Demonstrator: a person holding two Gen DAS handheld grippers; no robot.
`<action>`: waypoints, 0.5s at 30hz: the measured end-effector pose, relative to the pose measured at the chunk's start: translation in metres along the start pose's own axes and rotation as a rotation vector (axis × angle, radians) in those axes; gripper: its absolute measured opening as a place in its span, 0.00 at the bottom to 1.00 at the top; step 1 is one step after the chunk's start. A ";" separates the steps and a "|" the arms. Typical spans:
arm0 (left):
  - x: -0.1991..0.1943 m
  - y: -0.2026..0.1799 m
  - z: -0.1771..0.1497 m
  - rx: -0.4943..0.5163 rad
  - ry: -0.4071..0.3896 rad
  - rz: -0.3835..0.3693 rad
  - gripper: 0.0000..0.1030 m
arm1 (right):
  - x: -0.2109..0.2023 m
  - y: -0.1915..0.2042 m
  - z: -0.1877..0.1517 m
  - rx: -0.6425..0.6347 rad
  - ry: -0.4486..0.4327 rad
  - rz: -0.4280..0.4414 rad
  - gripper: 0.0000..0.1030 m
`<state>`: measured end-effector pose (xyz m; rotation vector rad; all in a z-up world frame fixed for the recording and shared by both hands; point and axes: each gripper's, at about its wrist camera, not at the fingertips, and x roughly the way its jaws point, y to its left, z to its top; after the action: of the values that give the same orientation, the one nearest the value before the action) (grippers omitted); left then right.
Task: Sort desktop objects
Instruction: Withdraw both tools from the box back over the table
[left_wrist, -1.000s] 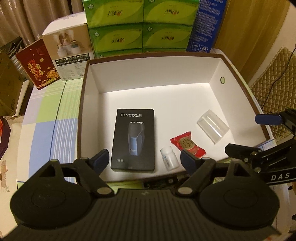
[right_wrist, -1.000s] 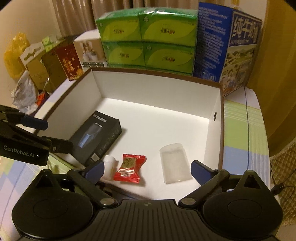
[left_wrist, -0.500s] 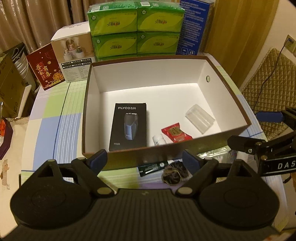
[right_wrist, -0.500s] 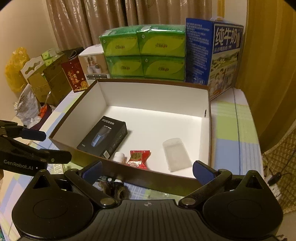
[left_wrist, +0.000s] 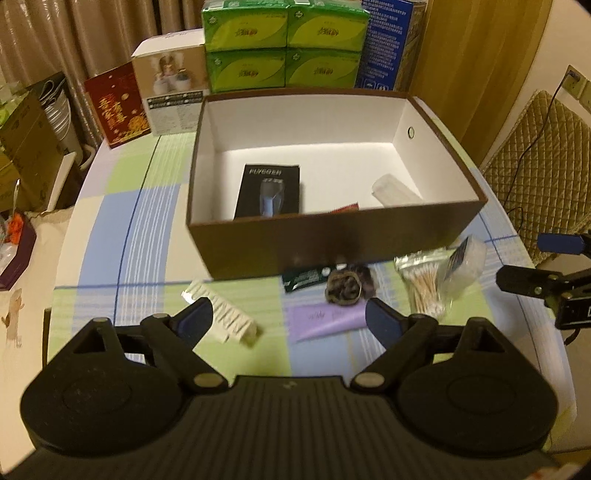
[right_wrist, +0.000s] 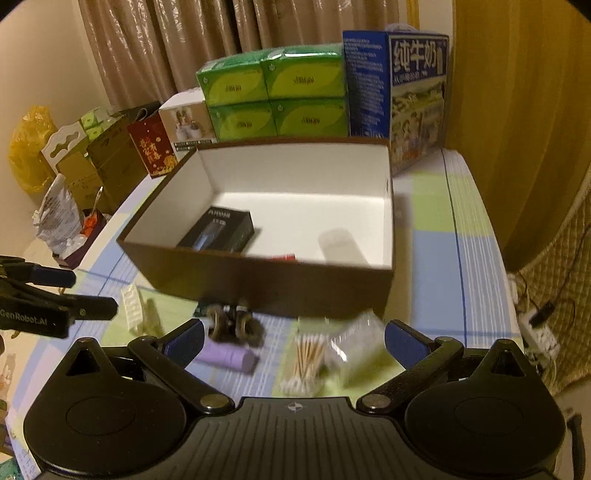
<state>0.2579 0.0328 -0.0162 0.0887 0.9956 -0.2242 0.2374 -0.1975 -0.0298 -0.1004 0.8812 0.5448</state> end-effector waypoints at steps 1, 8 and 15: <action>-0.002 0.000 -0.004 0.000 0.001 0.002 0.85 | -0.002 -0.001 -0.004 0.004 0.003 -0.002 0.98; -0.009 -0.001 -0.029 0.000 0.019 0.022 0.85 | -0.009 -0.008 -0.028 0.051 0.034 -0.005 0.98; 0.000 0.001 -0.047 -0.021 0.067 0.022 0.85 | -0.009 -0.013 -0.044 0.111 0.064 -0.006 0.98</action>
<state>0.2192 0.0418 -0.0415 0.0879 1.0631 -0.1916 0.2087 -0.2256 -0.0530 -0.0191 0.9716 0.4883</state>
